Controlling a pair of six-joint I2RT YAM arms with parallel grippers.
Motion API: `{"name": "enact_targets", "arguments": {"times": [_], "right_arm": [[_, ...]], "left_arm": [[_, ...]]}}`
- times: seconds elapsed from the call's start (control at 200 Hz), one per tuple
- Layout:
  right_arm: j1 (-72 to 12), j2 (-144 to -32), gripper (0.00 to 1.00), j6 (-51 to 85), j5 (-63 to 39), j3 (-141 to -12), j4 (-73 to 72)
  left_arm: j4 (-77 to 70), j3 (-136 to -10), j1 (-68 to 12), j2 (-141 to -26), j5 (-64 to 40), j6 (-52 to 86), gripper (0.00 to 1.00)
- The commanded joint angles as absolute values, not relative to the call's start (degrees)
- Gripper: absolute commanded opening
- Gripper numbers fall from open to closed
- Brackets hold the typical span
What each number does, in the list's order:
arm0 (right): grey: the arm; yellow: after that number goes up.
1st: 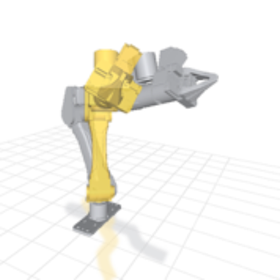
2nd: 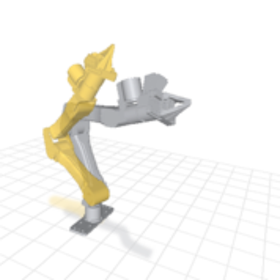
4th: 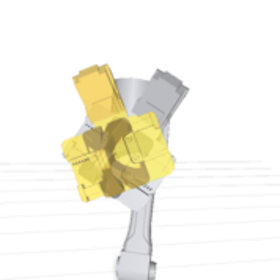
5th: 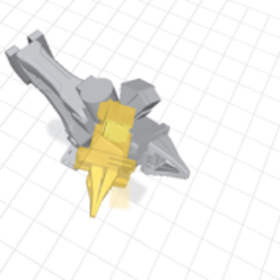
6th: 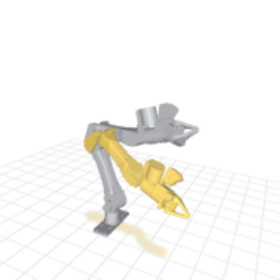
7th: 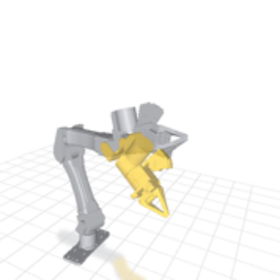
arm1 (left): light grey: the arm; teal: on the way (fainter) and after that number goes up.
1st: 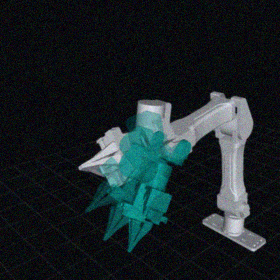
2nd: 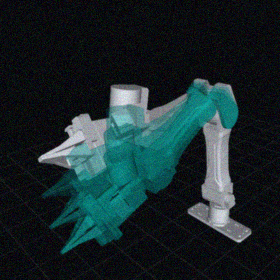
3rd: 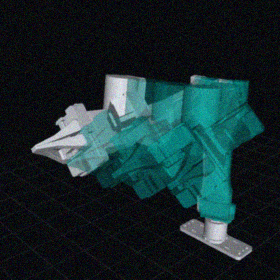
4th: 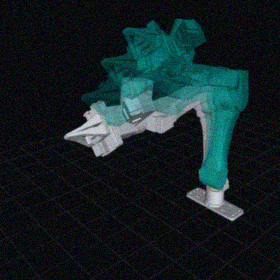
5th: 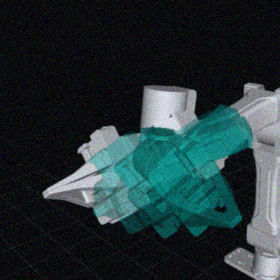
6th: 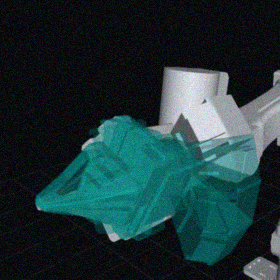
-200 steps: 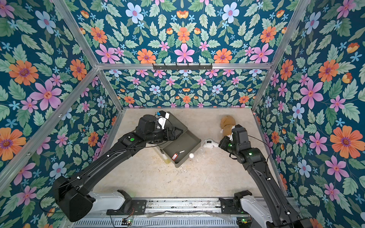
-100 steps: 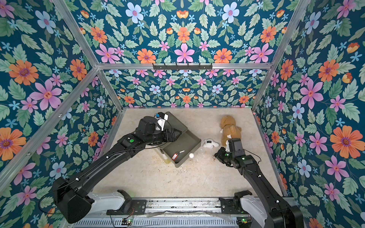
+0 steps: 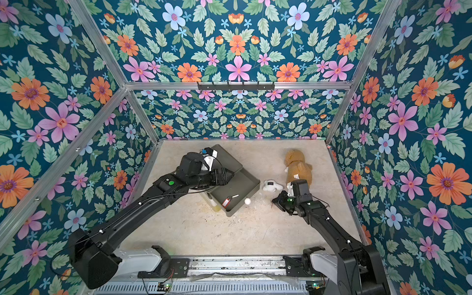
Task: Take the keys out of the drawer
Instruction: Place the key at the center of the board.
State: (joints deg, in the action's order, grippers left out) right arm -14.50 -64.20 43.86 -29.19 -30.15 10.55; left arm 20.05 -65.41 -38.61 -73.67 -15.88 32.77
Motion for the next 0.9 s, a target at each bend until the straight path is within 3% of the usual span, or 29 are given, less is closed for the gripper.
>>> {"name": "enact_targets", "arguments": {"times": [0.0, 0.45, 0.895], "right_arm": [[-14.25, -65.44, 0.00, 44.76, -31.22, -29.67, 6.59], [-7.13, -69.23, 0.00, 41.79, -35.02, -25.93, 4.03], [-2.99, -73.75, 0.00, 36.45, -31.64, -28.51, 8.12]], "left_arm": [[20.30, -65.30, -38.58, -73.65, -15.24, 32.43, 0.99], [20.30, -65.64, -38.67, -74.62, -15.23, 32.78, 0.99], [21.69, -66.16, -38.67, -73.96, -13.82, 32.44, 0.99]]}}
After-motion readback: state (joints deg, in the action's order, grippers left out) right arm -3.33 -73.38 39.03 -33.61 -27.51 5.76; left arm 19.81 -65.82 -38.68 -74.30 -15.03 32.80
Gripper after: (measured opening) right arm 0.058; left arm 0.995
